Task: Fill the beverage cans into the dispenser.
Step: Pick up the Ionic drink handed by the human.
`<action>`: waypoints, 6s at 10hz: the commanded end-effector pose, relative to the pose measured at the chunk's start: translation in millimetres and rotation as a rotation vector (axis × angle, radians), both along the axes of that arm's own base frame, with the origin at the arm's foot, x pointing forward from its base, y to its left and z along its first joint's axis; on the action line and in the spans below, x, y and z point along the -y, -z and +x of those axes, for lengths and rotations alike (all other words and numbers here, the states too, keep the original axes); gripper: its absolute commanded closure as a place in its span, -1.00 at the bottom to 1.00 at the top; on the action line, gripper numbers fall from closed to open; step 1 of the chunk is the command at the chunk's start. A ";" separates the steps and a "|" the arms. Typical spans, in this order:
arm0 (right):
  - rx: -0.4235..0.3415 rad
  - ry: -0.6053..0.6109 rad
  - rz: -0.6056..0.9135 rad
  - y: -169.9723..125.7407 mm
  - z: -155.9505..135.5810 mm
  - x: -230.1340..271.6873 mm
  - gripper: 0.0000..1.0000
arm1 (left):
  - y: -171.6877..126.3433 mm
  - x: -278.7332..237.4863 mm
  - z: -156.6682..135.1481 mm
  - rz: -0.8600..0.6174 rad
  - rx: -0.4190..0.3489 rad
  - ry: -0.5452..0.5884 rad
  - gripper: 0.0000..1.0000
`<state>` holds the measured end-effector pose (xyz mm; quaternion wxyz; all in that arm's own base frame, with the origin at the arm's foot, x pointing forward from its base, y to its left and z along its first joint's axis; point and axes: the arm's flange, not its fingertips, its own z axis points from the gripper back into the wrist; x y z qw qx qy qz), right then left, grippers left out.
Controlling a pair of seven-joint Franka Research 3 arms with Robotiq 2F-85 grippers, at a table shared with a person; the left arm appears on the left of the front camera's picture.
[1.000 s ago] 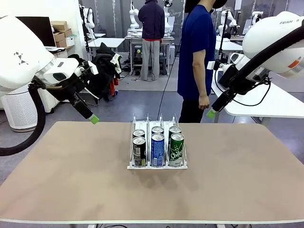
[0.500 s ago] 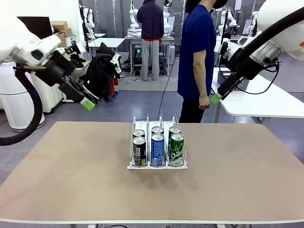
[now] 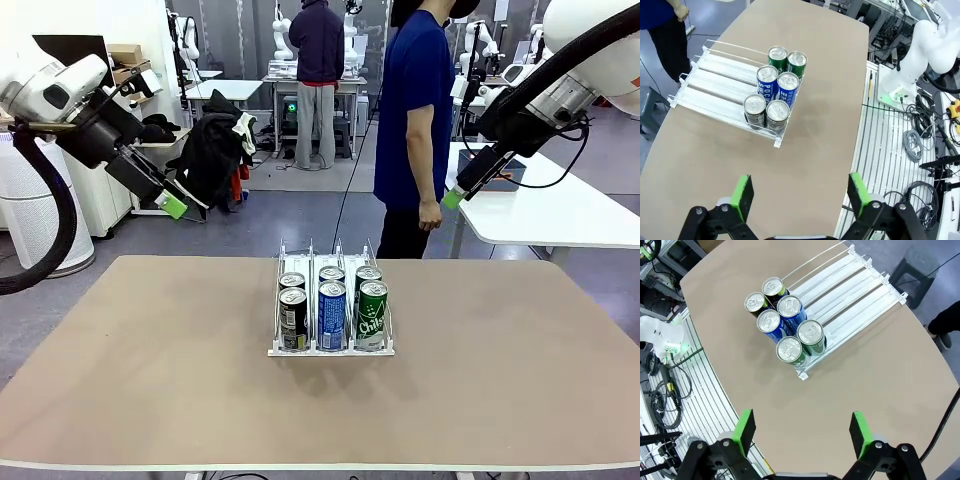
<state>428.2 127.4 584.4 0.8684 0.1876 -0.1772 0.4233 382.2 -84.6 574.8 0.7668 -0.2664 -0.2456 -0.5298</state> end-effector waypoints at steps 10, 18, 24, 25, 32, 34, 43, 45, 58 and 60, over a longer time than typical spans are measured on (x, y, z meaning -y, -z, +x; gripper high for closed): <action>0.208 -0.118 0.136 -115.8 17.9 51.6 -1.00 | -105.4 -18.3 17.1 0.094 0.235 -0.091 -1.00; 0.268 -0.078 0.121 -145.2 12.2 55.3 -1.00 | -124.0 -12.4 18.5 0.122 0.308 -0.106 -1.00; 0.213 -0.022 0.111 -159.7 3.1 56.2 -1.00 | -152.4 6.4 4.8 0.117 0.246 -0.194 -1.00; 0.201 -0.012 0.115 -164.7 -0.8 56.8 -1.00 | -158.3 8.3 3.2 0.123 0.247 -0.207 -1.00; 0.281 0.072 0.067 -199.1 -14.5 61.6 -1.00 | -176.7 10.3 1.6 0.085 0.146 -0.236 -1.00; 0.286 0.047 0.083 -199.9 -18.8 63.5 -1.00 | -172.1 11.0 0.9 0.087 0.167 -0.231 -1.00; 0.286 0.047 0.083 -199.9 -18.8 63.5 -1.00 | -172.1 11.0 0.9 0.087 0.167 -0.231 -1.00; 0.286 0.047 0.083 -199.9 -18.8 63.5 -1.00 | -172.1 11.0 0.9 0.087 0.167 -0.231 -1.00; 0.286 0.047 0.083 -199.9 -18.8 63.5 -1.00 | -172.1 11.0 0.9 0.087 0.167 -0.231 -1.00; 0.286 0.047 0.083 -199.9 -18.8 63.5 -1.00 | -172.1 11.0 0.9 0.087 0.167 -0.231 -1.00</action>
